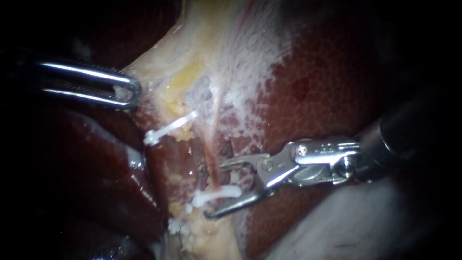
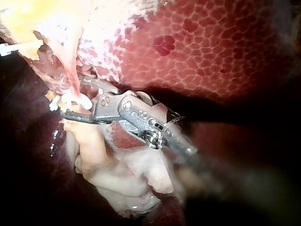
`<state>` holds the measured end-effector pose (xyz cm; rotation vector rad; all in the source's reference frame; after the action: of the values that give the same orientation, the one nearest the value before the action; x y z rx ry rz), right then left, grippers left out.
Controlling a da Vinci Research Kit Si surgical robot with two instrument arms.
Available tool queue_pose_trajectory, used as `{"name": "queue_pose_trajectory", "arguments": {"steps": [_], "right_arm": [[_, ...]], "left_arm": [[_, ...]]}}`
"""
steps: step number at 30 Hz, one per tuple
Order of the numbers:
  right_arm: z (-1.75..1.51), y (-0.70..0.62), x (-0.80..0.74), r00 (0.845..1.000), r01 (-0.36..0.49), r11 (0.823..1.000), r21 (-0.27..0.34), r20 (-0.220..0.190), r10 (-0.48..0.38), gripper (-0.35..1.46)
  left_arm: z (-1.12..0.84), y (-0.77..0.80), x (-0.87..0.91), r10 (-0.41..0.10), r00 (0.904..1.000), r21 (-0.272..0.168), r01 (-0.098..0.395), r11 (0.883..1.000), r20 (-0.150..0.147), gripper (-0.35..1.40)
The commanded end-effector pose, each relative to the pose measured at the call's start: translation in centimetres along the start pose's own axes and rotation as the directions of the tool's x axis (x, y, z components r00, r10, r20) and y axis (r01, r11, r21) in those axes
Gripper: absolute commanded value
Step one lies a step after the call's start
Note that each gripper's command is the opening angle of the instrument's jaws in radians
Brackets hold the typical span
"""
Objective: Going back first clip right tube
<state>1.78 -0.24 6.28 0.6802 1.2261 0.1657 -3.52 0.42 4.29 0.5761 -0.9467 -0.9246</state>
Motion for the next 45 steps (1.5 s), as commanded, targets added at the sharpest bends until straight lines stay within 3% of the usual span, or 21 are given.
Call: {"name": "queue_pose_trajectory", "arguments": {"steps": [1, 11, 25, 34, 40, 45], "right_arm": [[-0.04, -0.01, 0.02, 1.000, 0.003, 1.000, -0.003, -0.001, -0.003, 0.60], [-0.59, -0.17, 0.15, 1.000, 0.015, 1.000, 0.020, -0.005, -0.015, 0.60], [-1.19, -0.27, 0.32, 0.998, 0.055, 0.998, -0.023, -0.010, -0.056, 0.60], [-1.36, -0.27, 0.48, 0.997, 0.077, 0.996, -0.034, -0.010, -0.077, 0.60], [-1.36, -0.28, 0.49, 0.997, 0.081, 0.996, -0.036, -0.009, -0.081, 0.60], [-1.37, -0.28, 0.49, 0.997, 0.081, 0.996, -0.037, -0.009, -0.081, 0.60]], "left_arm": [[0.00, 0.00, 0.00, 0.000, 1.0000, 0.000, 0.000, 1.000, 0.000, -0.35], [0.00, 0.01, 0.01, 0.001, 1.0000, 0.000, -0.001, 1.000, 0.000, -0.35], [0.03, 0.06, 0.05, 0.004, 1.0000, 0.001, -0.004, 1.000, 0.000, -0.35], [0.05, 0.09, 0.07, 0.005, 1.0000, 0.000, -0.005, 1.000, 0.000, -0.35], [0.08, 0.10, 0.10, 0.007, 1.0000, 0.001, -0.007, 1.000, 0.000, -0.35], [0.23, 0.17, 0.23, 0.021, 0.9998, 0.010, -0.021, 1.000, -0.003, -0.35]]}}
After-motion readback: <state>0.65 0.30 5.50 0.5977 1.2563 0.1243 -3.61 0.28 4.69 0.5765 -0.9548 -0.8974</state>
